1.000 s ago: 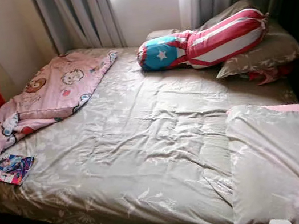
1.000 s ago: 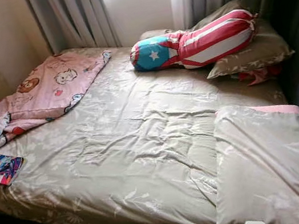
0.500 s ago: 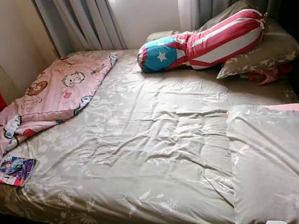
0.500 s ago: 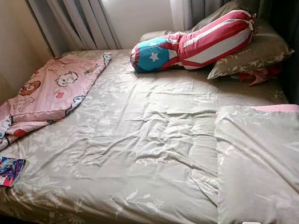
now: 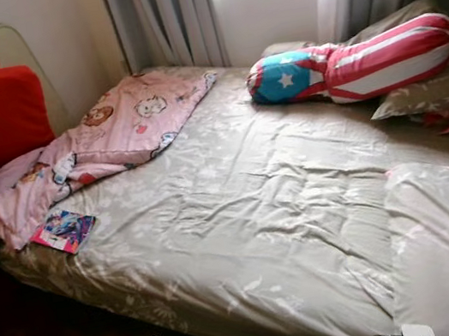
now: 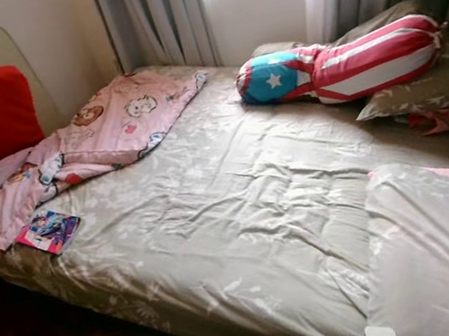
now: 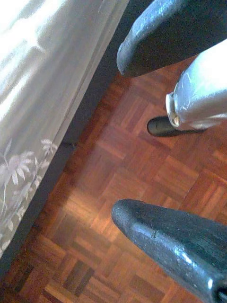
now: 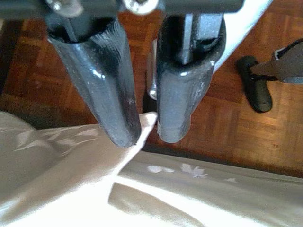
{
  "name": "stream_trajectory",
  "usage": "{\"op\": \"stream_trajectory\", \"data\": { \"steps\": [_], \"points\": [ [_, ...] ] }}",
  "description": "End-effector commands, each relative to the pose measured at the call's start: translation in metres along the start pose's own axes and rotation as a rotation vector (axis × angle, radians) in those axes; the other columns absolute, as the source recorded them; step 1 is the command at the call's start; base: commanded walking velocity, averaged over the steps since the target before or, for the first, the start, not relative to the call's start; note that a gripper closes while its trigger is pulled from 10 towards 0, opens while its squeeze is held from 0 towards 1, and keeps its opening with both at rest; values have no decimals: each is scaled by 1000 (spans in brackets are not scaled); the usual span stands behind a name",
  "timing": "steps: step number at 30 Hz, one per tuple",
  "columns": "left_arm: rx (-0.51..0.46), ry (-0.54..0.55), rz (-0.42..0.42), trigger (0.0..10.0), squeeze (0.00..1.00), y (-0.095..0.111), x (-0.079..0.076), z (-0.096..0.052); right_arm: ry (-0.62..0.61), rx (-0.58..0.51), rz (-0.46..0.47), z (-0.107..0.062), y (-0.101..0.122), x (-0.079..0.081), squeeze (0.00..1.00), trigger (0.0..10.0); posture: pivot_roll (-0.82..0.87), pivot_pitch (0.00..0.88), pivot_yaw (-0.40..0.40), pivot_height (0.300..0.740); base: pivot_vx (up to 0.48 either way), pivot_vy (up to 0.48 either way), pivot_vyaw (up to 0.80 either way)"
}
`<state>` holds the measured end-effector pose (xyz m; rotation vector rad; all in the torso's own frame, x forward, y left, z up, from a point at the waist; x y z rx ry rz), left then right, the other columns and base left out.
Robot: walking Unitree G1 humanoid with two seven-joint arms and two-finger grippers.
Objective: Clean up the room
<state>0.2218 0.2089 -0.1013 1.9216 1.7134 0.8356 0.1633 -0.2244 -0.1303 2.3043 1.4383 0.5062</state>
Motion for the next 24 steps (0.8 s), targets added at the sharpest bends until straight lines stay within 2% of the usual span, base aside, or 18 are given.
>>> {"op": "stream_trajectory", "data": {
  "steps": [1, 3, 9, 19, 24],
  "points": [
    [-5, 5, 17, 10000, 0, 4, 3, 1, -2, -1, 33, 0, 0, 2, 0, 10000, -81, 0, 4, 740, 0, 382, 0],
    [-4, 7, 15, 10000, 0, 3, 3, 1, 3, 0, 44, 1, 0, 3, 0, 10000, -81, 0, 4, 740, 0, 381, 0],
    [4, 8, 18, 10000, 0, 2, 4, 1, 7, -16, 61, 2, 7, 6, 0, 10000, -68, 0, 4, 740, 0, 362, -704],
    [2, 0, 35, 10000, 0, 5, 7, 1, 34, -16, 37, 2, 7, 14, 0, 10000, -67, 0, 3, 740, 0, 349, 0],
    [1, -1, 34, 10000, 0, 5, 7, 2, 26, -21, 55, 2, 8, 14, 0, 10000, -66, 0, 5, 740, 0, 350, 0]
  ]
}}
Point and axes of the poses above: a point about 5 cm out from each wrist's last joint towards the gripper, its own z axis pointing out of the wrist towards the gripper, its own y axis along the axis of the wrist's last joint, x = y × z, the point moved 4 cm from there along z, pointing out of the wrist towards the gripper, and after that the axes turned 11 degrees about z, right-handed, at the moved point
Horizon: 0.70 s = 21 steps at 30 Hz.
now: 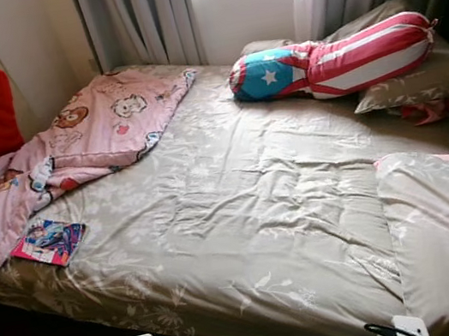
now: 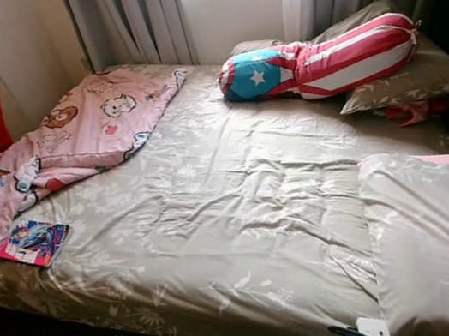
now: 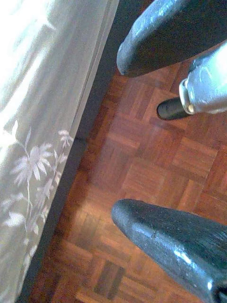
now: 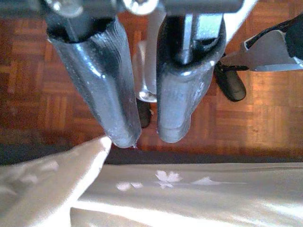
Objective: Clean up the room
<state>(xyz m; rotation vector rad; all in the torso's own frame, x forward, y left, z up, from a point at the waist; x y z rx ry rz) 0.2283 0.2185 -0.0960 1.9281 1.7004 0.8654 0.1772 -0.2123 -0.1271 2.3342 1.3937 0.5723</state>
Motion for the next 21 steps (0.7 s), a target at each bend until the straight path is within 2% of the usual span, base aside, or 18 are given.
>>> {"op": "stream_trajectory", "data": {
  "steps": [1, 21],
  "points": [
    [12, -16, 20, 10000, 0, -2, -3, 0, -11, -8, 8, 0, 1, -3, 0, 10000, -64, 0, 6, 740, 0, 349, 0],
    [16, -19, 32, 10000, 0, -1, 1, 0, -10, -8, 26, 0, -2, -1, 0, 10000, -66, 0, 8, 740, 0, 351, 0]
  ]
}}
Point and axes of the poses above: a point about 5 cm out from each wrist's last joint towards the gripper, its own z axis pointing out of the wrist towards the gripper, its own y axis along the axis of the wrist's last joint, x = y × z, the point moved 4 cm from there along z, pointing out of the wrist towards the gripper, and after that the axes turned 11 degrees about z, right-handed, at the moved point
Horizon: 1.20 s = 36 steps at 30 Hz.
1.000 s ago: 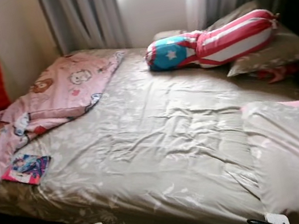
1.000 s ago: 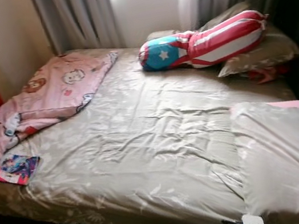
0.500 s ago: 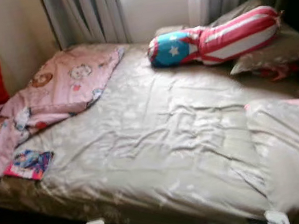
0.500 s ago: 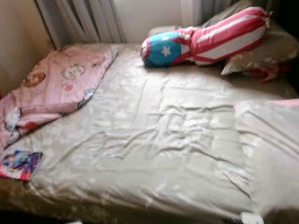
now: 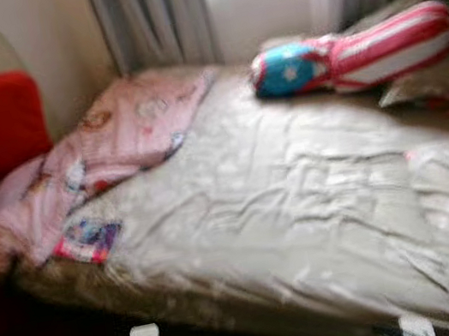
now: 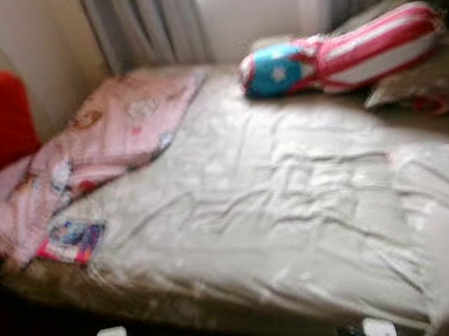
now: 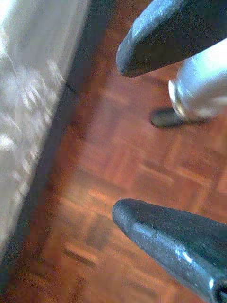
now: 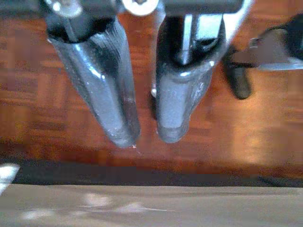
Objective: Clean up the room
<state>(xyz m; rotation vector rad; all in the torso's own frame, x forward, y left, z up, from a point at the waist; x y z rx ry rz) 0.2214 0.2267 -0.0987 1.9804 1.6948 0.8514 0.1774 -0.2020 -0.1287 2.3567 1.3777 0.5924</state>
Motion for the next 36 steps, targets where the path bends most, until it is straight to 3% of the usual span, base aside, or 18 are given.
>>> {"op": "stream_trajectory", "data": {
  "steps": [1, 36],
  "points": [
    [-15, -15, 1, 10000, 0, 7, -6, 2, -21, -13, 3, -1, 4, -9, 0, 10000, -66, 0, 8, 740, 0, 349, 0],
    [-22, -17, -6, 10000, 0, 11, -7, 3, -6, -13, -5, -1, 8, -10, 0, 10000, -85, 0, 8, 740, 0, 350, 0]
  ]
}}
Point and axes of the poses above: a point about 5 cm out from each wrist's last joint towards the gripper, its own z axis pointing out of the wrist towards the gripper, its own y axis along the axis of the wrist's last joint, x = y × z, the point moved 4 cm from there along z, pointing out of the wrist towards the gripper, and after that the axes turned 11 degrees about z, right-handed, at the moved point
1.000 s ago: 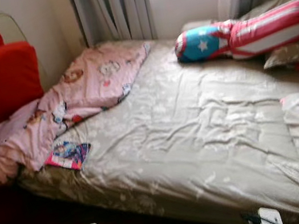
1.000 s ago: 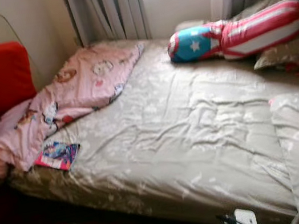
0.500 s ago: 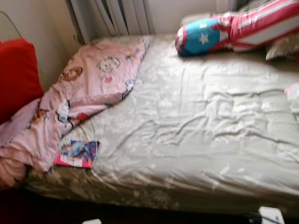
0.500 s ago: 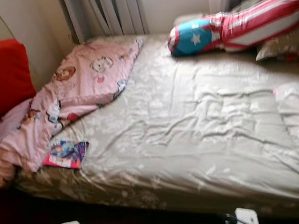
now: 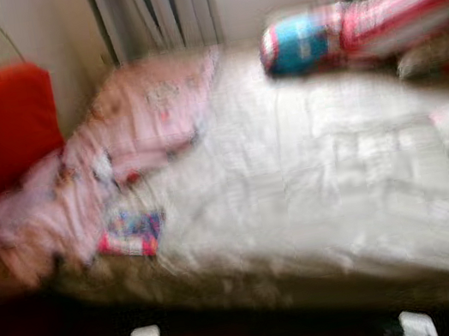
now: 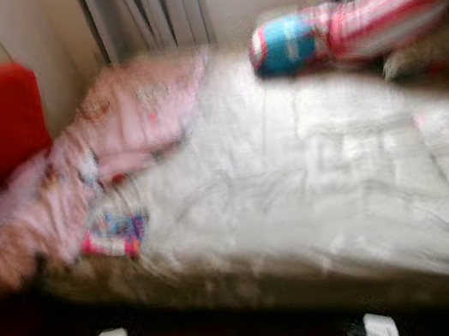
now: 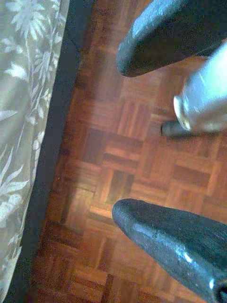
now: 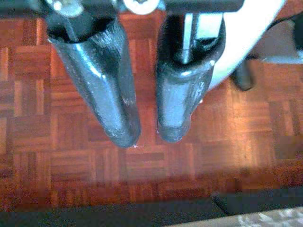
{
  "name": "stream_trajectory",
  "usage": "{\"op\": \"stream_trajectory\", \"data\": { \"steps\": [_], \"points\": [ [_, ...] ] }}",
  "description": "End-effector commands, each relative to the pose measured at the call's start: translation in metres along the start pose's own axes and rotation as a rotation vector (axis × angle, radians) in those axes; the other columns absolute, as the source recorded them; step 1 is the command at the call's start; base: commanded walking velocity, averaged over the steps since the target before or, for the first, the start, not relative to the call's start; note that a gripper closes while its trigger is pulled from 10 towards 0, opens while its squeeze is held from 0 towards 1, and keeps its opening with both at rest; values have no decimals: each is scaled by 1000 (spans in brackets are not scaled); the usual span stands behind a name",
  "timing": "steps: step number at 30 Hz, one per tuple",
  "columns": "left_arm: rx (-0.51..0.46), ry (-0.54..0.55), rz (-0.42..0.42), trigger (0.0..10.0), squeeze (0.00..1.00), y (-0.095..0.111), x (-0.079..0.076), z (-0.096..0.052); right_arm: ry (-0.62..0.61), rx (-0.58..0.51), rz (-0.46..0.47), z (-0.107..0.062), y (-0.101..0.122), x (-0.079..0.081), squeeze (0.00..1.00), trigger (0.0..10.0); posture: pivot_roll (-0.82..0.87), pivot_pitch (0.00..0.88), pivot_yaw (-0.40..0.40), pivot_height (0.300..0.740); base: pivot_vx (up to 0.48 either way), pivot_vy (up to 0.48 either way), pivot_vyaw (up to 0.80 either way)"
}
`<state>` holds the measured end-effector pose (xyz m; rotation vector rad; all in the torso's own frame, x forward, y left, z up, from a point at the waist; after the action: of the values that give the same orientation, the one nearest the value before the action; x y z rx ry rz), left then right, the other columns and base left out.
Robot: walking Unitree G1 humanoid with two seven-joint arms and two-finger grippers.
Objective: Clean up the room
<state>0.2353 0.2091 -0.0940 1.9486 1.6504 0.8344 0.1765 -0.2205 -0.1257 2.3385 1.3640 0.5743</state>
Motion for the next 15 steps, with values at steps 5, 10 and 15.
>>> {"op": "stream_trajectory", "data": {
  "steps": [5, 10, 15],
  "points": [
    [18, 21, 1, 10000, 0, -5, 8, -2, 17, 1, 1, 1, -1, 7, 0, 10000, -87, 0, 11, 740, 0, 351, 0],
    [20, 22, 2, 10000, 0, -6, 8, -2, 17, 2, 1, 1, -1, 7, 0, 10000, -87, 0, 12, 740, 0, 352, 0],
    [16, 21, 0, 10000, 0, -5, 7, -1, 14, 0, 6, 1, 0, 5, 0, 10000, -87, 0, 10, 740, 0, 357, 0]
  ]
}}
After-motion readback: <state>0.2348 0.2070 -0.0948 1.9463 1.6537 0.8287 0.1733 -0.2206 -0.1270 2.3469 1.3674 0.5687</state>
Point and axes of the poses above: a point about 5 cm out from each wrist's last joint towards the gripper, its own z axis pointing out of the wrist towards the gripper, its own y axis along the axis of the wrist's last joint, x = y × z, the point moved 4 cm from there along z, pointing out of the wrist towards the gripper, and after that the axes turned 11 degrees about z, right-handed, at the moved point
